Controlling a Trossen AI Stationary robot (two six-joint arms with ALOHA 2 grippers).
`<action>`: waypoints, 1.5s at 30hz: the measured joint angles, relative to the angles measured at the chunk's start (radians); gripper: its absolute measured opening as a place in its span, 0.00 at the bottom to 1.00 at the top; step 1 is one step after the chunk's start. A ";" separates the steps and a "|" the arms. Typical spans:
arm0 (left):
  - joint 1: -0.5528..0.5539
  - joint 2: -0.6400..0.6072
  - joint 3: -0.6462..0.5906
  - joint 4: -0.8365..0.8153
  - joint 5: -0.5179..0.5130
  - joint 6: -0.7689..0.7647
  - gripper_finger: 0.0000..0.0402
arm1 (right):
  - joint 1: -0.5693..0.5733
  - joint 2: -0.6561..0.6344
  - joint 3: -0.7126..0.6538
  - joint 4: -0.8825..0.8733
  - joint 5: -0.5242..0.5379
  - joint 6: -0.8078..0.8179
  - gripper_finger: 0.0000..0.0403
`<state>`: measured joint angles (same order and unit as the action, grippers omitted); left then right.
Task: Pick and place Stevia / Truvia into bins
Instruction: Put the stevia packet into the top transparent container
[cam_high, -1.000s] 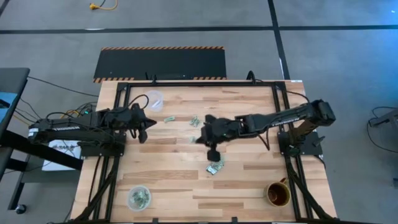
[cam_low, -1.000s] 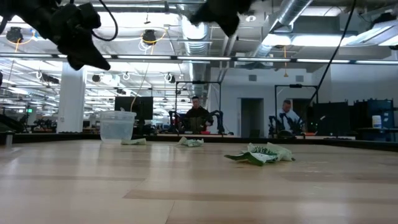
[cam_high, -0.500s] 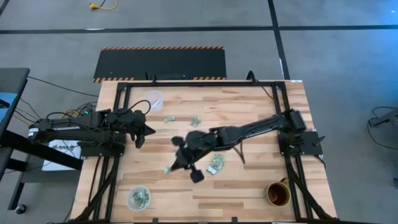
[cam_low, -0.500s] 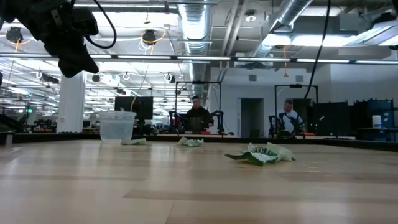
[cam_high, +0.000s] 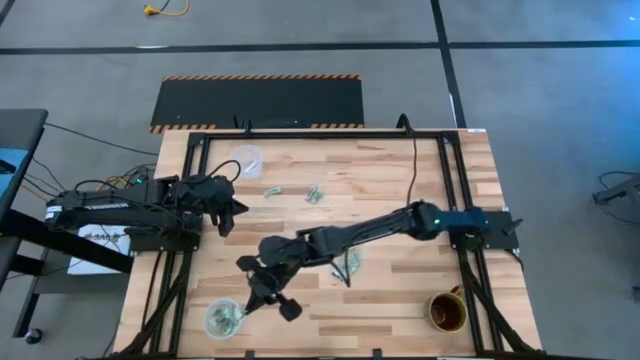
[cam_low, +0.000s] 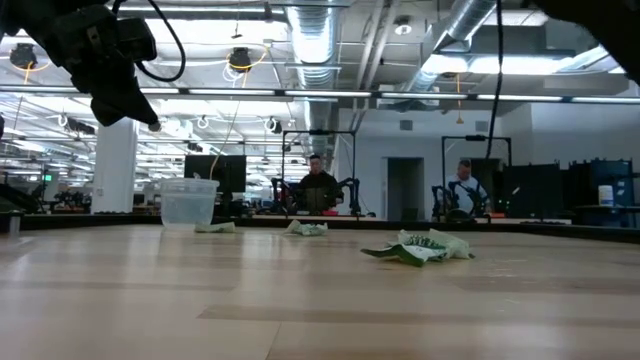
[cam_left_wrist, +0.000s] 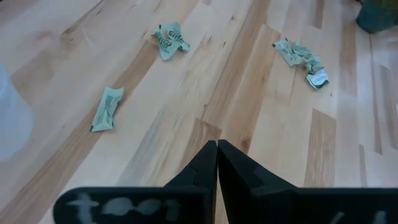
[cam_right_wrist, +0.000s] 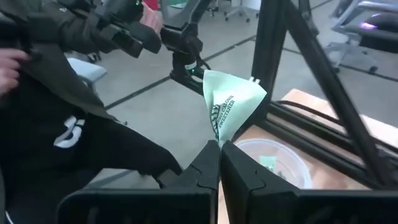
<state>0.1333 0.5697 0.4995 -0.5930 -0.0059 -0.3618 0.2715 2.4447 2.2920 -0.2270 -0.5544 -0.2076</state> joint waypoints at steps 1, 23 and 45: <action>0.000 0.000 0.000 0.000 0.000 0.000 0.00 | -0.001 0.030 0.035 0.003 -0.015 0.010 0.00; 0.000 0.000 0.000 0.009 -0.034 0.015 0.00 | -0.067 0.129 0.055 0.035 -0.032 0.077 0.00; 0.002 -0.239 0.000 -0.055 -0.580 -0.043 0.00 | -0.264 -0.068 0.055 -0.241 0.144 -0.055 0.00</action>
<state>0.1356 0.3305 0.4995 -0.6481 -0.5860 -0.4044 0.0078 2.3771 2.3474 -0.4681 -0.4100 -0.2629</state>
